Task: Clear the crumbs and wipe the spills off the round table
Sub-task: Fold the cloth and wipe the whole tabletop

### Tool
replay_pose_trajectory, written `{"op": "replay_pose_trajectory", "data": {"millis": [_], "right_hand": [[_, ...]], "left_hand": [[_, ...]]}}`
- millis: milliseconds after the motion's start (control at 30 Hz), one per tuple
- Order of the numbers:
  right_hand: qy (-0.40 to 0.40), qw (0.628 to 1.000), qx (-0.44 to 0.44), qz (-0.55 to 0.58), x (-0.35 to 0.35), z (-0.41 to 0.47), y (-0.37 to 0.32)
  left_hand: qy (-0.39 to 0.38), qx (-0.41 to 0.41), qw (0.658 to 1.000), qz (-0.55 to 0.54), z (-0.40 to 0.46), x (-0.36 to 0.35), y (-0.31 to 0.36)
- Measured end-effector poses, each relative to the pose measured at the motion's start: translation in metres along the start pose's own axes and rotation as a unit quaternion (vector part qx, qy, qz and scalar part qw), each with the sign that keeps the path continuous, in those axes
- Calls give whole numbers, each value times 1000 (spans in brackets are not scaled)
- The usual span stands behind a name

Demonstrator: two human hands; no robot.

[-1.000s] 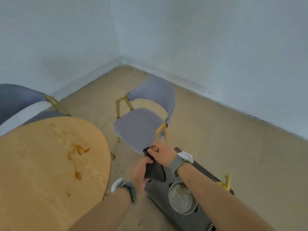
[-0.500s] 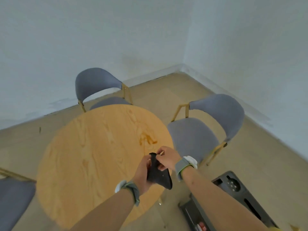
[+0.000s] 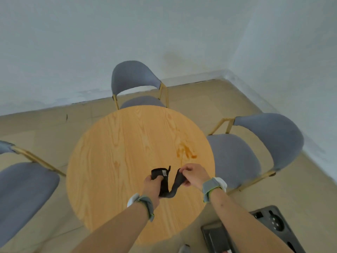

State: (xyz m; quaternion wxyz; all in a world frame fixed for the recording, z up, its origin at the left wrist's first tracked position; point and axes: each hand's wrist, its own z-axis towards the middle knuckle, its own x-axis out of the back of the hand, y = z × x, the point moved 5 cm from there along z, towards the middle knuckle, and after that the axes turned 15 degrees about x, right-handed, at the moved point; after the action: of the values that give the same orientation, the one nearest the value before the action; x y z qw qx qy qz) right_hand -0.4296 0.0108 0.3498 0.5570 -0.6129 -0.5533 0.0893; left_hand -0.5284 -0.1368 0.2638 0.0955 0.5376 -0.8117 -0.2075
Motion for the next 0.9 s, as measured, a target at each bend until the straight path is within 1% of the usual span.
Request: {"op": "replay_pose_trajectory", "data": {"millis": [100, 167, 233, 367, 433, 467, 533, 567, 633, 667, 733, 767, 833, 900], "right_hand": [[20, 1000, -1, -15, 10, 9, 14], [28, 999, -2, -35, 18, 18, 24], [22, 998, 6, -61, 22, 23, 32], [-19, 994, 2, -110, 30, 30, 60], [-47, 991, -19, -124, 28, 29, 78], [-74, 987, -37, -135, 24, 27, 91], [-153, 969, -80, -175, 12, 20, 118], [-174, 960, -101, -195, 8, 16, 133], [-171, 951, -135, -219, 2, 7, 152], [-164, 946, -138, -243, 1, 5, 157], [-136, 937, -130, -294, -5, 5, 161], [-103, 944, -110, -294, -9, 5, 158], [-26, 959, -54, -275, -21, 6, 160], [29, 957, 26, -286, -38, 1, 161]], "left_hand": [[15, 22, 998, -62, 7, 9, 9], [18, 23, 995, -100, 11, 12, 14], [23, 20, 994, -104, 18, 19, 13], [50, 28, 997, -58, 37, 27, -1], [78, 50, 996, 16, 41, 33, -15], [97, 64, 990, 77, 42, 36, -23], [142, 72, 965, 207, 43, 40, -37], [167, 66, 948, 262, 45, 41, -43], [227, 41, 911, 341, 42, 38, -51], [253, 10, 892, 374, 39, 33, -53], [277, -84, 857, 426, 36, 20, -56], [271, -132, 841, 448, 36, 16, -57], [247, -201, 797, 513, 45, 1, -65], [236, -257, 745, 569, 53, -6, -73]]}}
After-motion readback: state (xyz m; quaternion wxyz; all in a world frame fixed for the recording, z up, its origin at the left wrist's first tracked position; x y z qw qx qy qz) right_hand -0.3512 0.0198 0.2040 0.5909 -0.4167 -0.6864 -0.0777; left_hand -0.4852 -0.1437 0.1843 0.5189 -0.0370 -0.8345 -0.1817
